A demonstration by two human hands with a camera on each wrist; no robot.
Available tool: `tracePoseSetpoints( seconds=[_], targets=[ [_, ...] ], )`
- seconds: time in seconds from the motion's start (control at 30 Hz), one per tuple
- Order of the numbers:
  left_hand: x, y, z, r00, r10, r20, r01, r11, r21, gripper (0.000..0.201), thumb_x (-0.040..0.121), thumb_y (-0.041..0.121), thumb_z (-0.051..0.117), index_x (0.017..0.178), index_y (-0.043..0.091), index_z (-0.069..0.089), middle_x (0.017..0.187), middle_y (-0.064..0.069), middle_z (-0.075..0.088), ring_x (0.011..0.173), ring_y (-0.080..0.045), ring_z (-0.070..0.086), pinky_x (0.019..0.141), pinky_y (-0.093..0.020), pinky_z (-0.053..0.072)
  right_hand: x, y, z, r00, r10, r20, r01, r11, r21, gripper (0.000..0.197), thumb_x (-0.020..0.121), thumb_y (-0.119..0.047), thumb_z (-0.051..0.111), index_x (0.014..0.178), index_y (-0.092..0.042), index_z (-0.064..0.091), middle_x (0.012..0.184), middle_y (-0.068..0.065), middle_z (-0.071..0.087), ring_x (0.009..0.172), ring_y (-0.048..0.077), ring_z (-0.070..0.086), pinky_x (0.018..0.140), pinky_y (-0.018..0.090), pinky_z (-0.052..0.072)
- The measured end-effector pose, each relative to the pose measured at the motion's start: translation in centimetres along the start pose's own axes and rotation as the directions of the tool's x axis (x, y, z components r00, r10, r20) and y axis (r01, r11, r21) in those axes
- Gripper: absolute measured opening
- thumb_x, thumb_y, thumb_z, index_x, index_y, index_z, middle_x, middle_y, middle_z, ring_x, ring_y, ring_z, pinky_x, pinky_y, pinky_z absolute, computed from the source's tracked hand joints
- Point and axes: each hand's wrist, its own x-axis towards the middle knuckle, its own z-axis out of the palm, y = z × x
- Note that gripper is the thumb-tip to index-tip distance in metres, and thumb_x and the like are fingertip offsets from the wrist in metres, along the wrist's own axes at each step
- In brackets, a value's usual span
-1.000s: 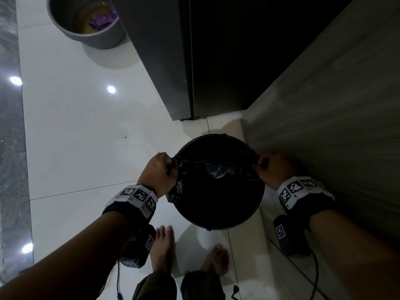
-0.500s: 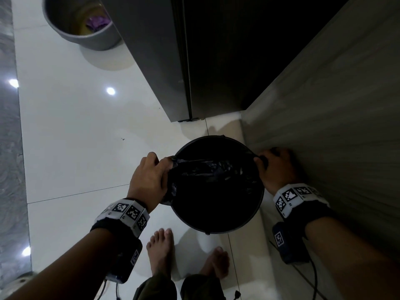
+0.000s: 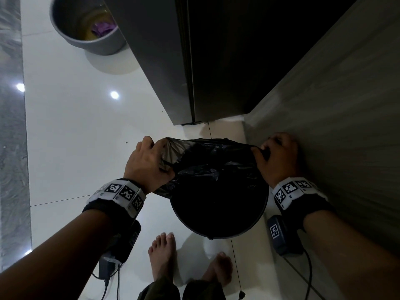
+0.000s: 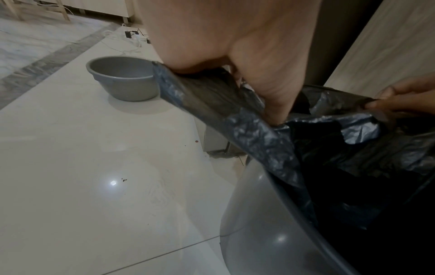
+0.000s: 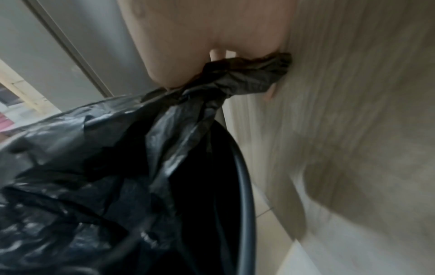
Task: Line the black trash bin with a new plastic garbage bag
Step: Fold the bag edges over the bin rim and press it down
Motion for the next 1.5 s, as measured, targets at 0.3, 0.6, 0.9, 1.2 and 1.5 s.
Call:
tracePoseSetpoints(
  seconds=[0.3, 0.6, 0.9, 1.2, 1.5],
  targets=[
    [2.3, -1.2, 0.5, 0.999, -0.007, 0.032, 0.009, 0.997, -0.078, 0.093, 0.043, 0.061, 0.050, 0.127, 0.021, 0.053, 0.097, -0.010, 0.044, 0.097, -0.034, 0.050, 0.085, -0.045, 0.047, 3.7, -1.3, 0.9, 0.949, 0.254, 0.189, -0.272, 0.959, 0.077, 0.047, 0.084, -0.041, 0.054, 0.050, -0.009, 0.047, 0.062, 0.010, 0.056, 0.066, 0.032, 0.057, 0.064, 0.035, 0.047],
    [3.3, -0.7, 1.9, 0.889, -0.263, 0.376, 0.308, 0.949, -0.064, 0.059, 0.071, 0.067, 0.030, 0.085, 0.021, 0.065, 0.088, -0.011, 0.053, 0.096, -0.031, 0.057, 0.084, -0.038, 0.044, 5.1, 1.7, 2.5, 0.750, 0.457, 0.479, -0.505, 0.863, -0.031, 0.045, 0.091, -0.036, 0.053, 0.115, 0.001, 0.062, 0.119, 0.018, 0.064, 0.109, 0.036, 0.059, 0.092, 0.037, 0.046],
    [-1.2, -1.8, 2.9, 0.916, -0.146, 0.373, 0.155, 0.988, 0.007, 0.055, 0.054, 0.073, 0.034, 0.081, 0.035, 0.063, 0.103, -0.002, 0.048, 0.105, -0.028, 0.043, 0.087, -0.036, 0.038, -3.0, 2.4, -0.4, 0.795, 0.393, 0.462, -0.544, 0.800, 0.253, 0.038, 0.084, -0.044, 0.064, 0.100, -0.010, 0.068, 0.094, 0.004, 0.069, 0.095, 0.024, 0.063, 0.081, 0.035, 0.046],
    [-7.4, -1.6, 4.8, 0.998, 0.031, 0.049, -0.025, 0.992, -0.122, 0.084, 0.062, 0.053, 0.060, 0.136, 0.017, 0.042, 0.127, -0.015, 0.047, 0.118, -0.031, 0.046, 0.099, -0.036, 0.039, -10.5, 2.4, -1.0, 0.947, 0.178, 0.268, -0.218, 0.968, 0.126, 0.081, 0.074, -0.006, 0.073, 0.141, -0.033, 0.033, 0.139, 0.001, 0.029, 0.126, 0.017, 0.039, 0.098, 0.031, 0.042],
    [-11.4, 0.8, 5.6, 0.963, 0.235, 0.133, -0.225, 0.971, -0.088, 0.048, 0.071, 0.025, 0.053, 0.119, 0.029, 0.054, 0.111, -0.010, 0.046, 0.083, -0.023, 0.057, 0.056, -0.032, 0.053, -14.2, 1.3, -1.0, 0.934, 0.022, 0.356, 0.053, 0.979, -0.198, 0.045, 0.077, -0.046, 0.051, 0.119, -0.031, 0.061, 0.116, 0.001, 0.058, 0.111, 0.026, 0.051, 0.083, 0.042, 0.049]
  ],
)
